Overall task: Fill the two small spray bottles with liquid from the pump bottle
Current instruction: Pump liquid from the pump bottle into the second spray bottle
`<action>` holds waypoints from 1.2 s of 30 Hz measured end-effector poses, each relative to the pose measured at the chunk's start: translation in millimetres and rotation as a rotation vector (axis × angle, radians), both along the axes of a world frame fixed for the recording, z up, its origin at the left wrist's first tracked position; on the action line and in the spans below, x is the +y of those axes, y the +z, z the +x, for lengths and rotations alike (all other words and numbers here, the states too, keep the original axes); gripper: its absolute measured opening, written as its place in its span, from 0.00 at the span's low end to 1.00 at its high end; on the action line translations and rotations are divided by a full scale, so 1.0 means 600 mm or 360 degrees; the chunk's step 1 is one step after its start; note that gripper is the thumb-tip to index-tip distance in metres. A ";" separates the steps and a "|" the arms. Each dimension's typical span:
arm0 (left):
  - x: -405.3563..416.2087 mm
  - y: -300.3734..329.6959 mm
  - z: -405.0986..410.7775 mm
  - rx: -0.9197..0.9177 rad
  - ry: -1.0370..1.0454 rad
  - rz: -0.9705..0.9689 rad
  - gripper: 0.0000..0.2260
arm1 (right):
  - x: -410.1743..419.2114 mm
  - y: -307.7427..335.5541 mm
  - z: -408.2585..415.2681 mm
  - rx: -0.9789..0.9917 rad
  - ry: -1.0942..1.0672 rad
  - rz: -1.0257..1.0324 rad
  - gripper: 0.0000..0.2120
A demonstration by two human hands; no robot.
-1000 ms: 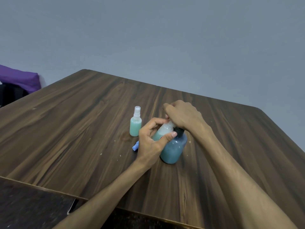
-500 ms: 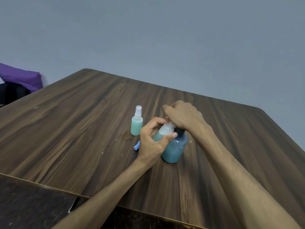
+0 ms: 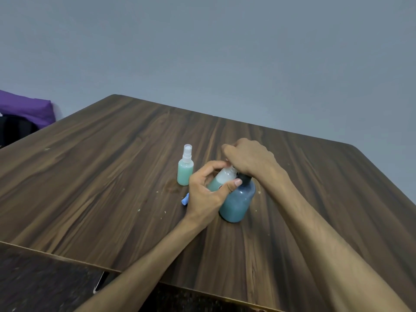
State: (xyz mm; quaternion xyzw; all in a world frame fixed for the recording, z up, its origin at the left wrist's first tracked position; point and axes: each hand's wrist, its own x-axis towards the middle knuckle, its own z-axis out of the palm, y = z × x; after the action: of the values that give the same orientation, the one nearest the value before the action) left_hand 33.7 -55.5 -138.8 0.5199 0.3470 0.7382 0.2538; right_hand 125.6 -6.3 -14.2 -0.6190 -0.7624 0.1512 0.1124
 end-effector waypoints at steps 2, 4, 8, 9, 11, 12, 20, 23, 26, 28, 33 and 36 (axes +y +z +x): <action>-0.001 -0.001 0.000 -0.0007 0.0014 0.0005 0.13 | -0.001 0.000 0.001 0.0037 0.0000 0.0007 0.19; -0.003 -0.002 0.002 -0.0031 0.0009 0.0018 0.14 | -0.002 0.006 0.004 0.0134 -0.0001 0.0096 0.20; 0.000 -0.002 0.002 -0.0047 0.0011 0.0001 0.15 | 0.002 0.001 0.006 0.0164 -0.0005 0.0119 0.21; 0.002 -0.003 0.001 -0.0050 0.0016 -0.0008 0.16 | 0.002 -0.002 0.004 0.0119 0.0003 0.0082 0.20; 0.000 -0.005 0.001 -0.0060 0.0022 -0.0026 0.17 | 0.000 0.000 0.003 0.0052 0.0014 0.0085 0.19; -0.001 -0.005 0.002 -0.0065 0.0030 -0.0020 0.17 | 0.000 0.002 0.004 0.0051 0.0015 0.0106 0.19; -0.004 -0.002 0.001 -0.0055 0.0022 0.0009 0.17 | 0.006 0.001 0.005 0.0093 0.0023 0.0100 0.23; -0.004 0.005 0.004 -0.0042 0.0025 0.0005 0.17 | 0.010 0.001 0.006 0.0160 0.0016 0.0024 0.22; -0.004 0.001 0.000 -0.0060 0.0026 -0.0018 0.18 | 0.002 0.002 0.003 0.0020 0.0040 0.0036 0.21; -0.008 0.001 0.001 -0.0100 -0.0020 -0.0019 0.17 | 0.002 0.004 0.006 0.0069 0.0041 0.0090 0.23; -0.006 0.002 0.001 -0.0049 0.0009 -0.0061 0.17 | 0.001 0.004 0.003 0.0001 0.0031 0.0018 0.18; -0.009 0.006 0.001 -0.0085 -0.0004 -0.0048 0.19 | 0.001 0.002 0.006 0.0093 0.0024 0.0050 0.21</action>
State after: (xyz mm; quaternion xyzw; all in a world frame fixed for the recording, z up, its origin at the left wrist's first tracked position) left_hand 34.4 -61.0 -135.3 0.4966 0.3504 0.7462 0.2718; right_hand 129.5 -5.7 -12.8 -0.6067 -0.7658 0.1581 0.1430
